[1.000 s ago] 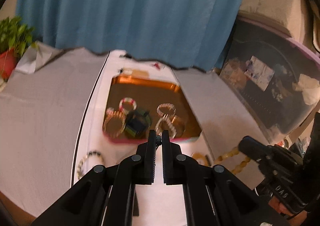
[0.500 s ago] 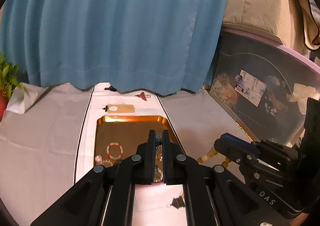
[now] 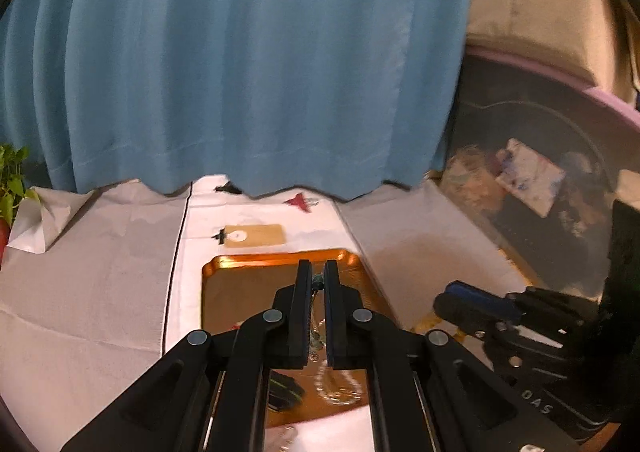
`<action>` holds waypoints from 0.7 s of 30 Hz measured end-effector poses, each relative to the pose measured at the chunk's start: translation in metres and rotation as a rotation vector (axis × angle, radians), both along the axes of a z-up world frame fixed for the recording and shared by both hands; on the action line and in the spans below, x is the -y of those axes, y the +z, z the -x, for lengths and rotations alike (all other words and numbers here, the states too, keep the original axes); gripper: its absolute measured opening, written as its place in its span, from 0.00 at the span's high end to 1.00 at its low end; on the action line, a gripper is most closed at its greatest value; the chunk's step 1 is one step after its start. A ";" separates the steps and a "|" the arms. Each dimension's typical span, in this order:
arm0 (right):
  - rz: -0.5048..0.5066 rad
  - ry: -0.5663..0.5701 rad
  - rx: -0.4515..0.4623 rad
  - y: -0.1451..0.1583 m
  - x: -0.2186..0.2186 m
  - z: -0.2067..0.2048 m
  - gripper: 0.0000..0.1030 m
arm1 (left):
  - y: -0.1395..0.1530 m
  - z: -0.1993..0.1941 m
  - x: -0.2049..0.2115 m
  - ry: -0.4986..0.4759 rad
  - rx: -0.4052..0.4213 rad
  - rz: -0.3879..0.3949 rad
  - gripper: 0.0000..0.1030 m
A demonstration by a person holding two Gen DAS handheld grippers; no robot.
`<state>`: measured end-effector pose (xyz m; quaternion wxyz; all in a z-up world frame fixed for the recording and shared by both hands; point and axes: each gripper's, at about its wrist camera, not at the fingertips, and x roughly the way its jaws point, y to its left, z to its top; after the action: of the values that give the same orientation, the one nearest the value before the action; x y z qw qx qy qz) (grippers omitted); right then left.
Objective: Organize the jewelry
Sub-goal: 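Lift the green-bead bracelet toward the tray with left tool while right tool carries the amber bracelet, then open both tools to drop the bracelets into the tray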
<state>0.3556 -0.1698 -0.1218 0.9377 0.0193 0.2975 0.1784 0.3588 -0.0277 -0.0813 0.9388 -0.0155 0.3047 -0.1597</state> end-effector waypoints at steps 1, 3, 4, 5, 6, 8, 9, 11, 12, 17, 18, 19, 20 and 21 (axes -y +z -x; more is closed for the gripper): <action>0.003 0.006 -0.005 -0.002 -0.002 -0.003 0.88 | -0.006 -0.008 -0.002 0.010 -0.011 -0.014 0.97; 0.008 0.027 -0.023 -0.009 -0.008 -0.015 0.88 | -0.014 -0.018 -0.006 0.019 -0.027 -0.026 0.97; 0.014 0.039 -0.034 -0.013 -0.012 -0.022 0.88 | -0.020 -0.026 -0.009 0.026 -0.037 -0.031 0.97; 0.019 0.047 -0.041 -0.016 -0.015 -0.028 0.88 | -0.023 -0.030 -0.011 0.028 -0.043 -0.034 0.97; 0.019 0.054 -0.050 -0.019 -0.017 -0.033 0.88 | -0.027 -0.035 -0.013 0.029 -0.050 -0.039 0.97; 0.007 0.061 -0.069 -0.024 -0.020 -0.043 0.88 | -0.034 -0.042 -0.017 0.036 -0.059 -0.042 0.97; 0.001 0.064 -0.076 -0.027 -0.021 -0.048 0.88 | -0.038 -0.046 -0.019 0.039 -0.070 -0.042 0.97; -0.031 0.073 -0.090 -0.032 -0.022 -0.058 0.88 | -0.049 -0.058 -0.024 0.046 -0.101 -0.017 0.97; -0.059 0.076 -0.096 -0.034 -0.020 -0.064 0.88 | -0.051 -0.060 -0.026 0.045 -0.110 -0.009 0.97; -0.176 0.117 -0.147 -0.047 -0.018 -0.098 0.88 | -0.066 -0.083 -0.033 0.054 -0.135 -0.016 0.97; -0.180 0.122 -0.154 -0.049 -0.019 -0.102 0.88 | -0.071 -0.090 -0.035 0.053 -0.146 -0.016 0.97; -0.188 0.127 -0.164 -0.052 -0.020 -0.110 0.88 | -0.074 -0.095 -0.037 0.050 -0.150 -0.016 0.97; -0.194 0.125 -0.170 -0.055 -0.021 -0.115 0.88 | -0.079 -0.100 -0.039 0.047 -0.165 -0.018 0.97; -0.202 0.124 -0.180 -0.058 -0.021 -0.121 0.88 | -0.085 -0.107 -0.040 0.050 -0.183 -0.025 0.97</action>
<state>0.4765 -0.1491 -0.1802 0.8878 0.1111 0.3616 0.2623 0.4659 0.0125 -0.1660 0.9109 -0.0259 0.3907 -0.1302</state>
